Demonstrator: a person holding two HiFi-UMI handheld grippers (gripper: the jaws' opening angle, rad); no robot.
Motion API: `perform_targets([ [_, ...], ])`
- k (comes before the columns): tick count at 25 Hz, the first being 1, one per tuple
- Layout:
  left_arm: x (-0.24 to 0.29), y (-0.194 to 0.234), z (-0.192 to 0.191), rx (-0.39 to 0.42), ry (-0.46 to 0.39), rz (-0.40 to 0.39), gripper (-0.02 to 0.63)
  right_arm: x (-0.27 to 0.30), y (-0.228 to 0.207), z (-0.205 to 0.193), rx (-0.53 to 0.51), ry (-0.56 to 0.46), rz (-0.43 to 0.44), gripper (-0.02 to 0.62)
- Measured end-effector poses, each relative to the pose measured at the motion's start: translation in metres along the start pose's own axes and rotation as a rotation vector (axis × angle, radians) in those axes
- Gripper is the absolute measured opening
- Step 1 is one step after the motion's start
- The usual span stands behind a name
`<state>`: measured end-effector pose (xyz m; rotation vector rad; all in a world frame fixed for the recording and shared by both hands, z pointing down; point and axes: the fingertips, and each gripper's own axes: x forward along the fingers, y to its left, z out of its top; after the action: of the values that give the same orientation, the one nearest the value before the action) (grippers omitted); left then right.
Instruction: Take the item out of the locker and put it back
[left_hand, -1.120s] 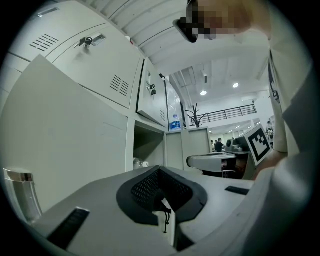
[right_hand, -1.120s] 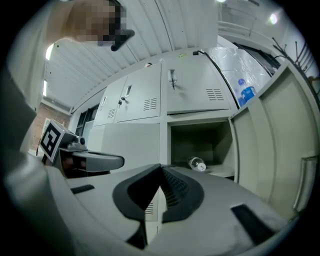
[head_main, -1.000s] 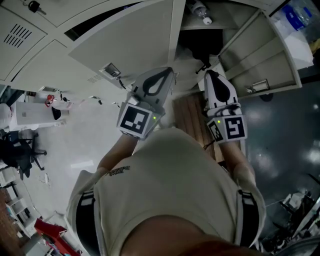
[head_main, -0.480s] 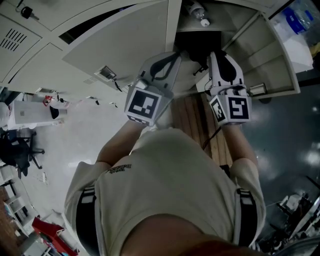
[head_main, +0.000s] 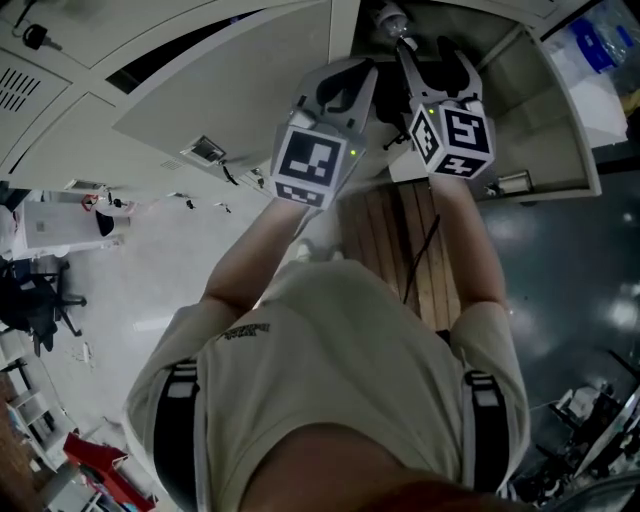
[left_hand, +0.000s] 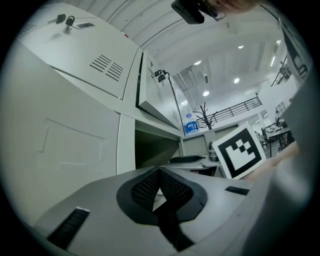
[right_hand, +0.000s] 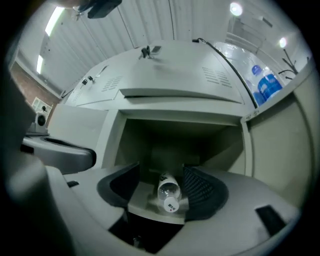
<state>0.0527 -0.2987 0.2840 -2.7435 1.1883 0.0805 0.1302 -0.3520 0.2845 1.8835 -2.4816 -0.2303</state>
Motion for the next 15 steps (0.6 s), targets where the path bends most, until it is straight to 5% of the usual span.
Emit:
perform_targets([
  [8, 0.024, -0.001, -0.016, -0.018, 0.027, -0.010, 0.012, 0.058, -0.010, -0.043, -0.006, 0.150, -0.013, 0.365],
  [15, 0.031, 0.001, -0.031, -0.033, 0.053, -0.013, 0.012, 0.082, -0.016, -0.079, -0.009, 0.292, -0.012, 0.387],
])
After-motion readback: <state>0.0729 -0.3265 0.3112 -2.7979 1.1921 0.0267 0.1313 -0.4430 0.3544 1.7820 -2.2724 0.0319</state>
